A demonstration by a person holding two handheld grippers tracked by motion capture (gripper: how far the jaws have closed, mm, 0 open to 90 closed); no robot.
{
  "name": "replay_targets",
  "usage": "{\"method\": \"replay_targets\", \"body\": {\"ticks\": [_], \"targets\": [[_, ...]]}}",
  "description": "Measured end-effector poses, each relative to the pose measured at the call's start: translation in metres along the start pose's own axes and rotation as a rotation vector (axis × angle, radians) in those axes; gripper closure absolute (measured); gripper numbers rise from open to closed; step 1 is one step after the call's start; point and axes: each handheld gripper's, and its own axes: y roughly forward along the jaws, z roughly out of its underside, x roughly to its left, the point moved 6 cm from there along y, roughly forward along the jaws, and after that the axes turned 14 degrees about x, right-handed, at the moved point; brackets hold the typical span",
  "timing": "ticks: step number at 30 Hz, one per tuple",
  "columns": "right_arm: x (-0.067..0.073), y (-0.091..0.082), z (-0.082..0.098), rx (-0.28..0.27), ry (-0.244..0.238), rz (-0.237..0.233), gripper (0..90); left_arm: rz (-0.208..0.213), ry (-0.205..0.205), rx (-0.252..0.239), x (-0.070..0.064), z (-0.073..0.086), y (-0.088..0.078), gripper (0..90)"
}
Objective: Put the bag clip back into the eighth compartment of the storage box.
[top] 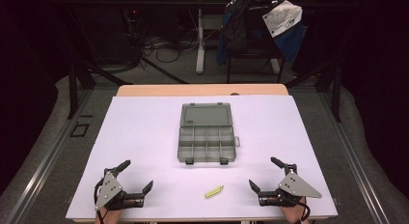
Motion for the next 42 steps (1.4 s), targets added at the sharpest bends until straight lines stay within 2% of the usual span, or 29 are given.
{"method": "replay_targets", "body": {"ticks": [14,16,17,22,26,27,34,42], "targets": [[-0.001,0.0,0.001,0.002,0.006,0.0,0.0,0.01,0.013,0.006,-0.003,-0.002,0.0,0.0],[-0.001,0.0,0.0,0.001,0.006,-0.004,0.0,0.016,0.02,0.016,-0.005,-0.003,0.001,0.0],[-0.001,0.0,0.0,0.003,0.009,-0.004,0.0,0.036,0.018,0.038,-0.007,-0.003,0.003,0.0],[-0.001,0.001,0.001,0.003,0.009,-0.01,0.0,0.058,0.02,0.062,-0.014,-0.005,0.007,0.0],[-0.001,0.001,0.001,0.007,0.009,-0.012,0.0,0.07,0.042,0.076,-0.019,-0.008,0.01,0.0],[-0.001,0.001,0.001,0.008,0.006,-0.014,0.0,0.085,0.055,0.097,-0.022,-0.009,0.012,0.0],[0.0,0.001,0.001,0.009,0.005,-0.02,0.0,0.11,0.082,0.141,-0.033,-0.012,0.019,0.0],[0.001,0.003,0.002,0.012,0.008,-0.031,0.0,0.127,0.085,0.171,-0.039,-0.017,0.023,0.0]]}}
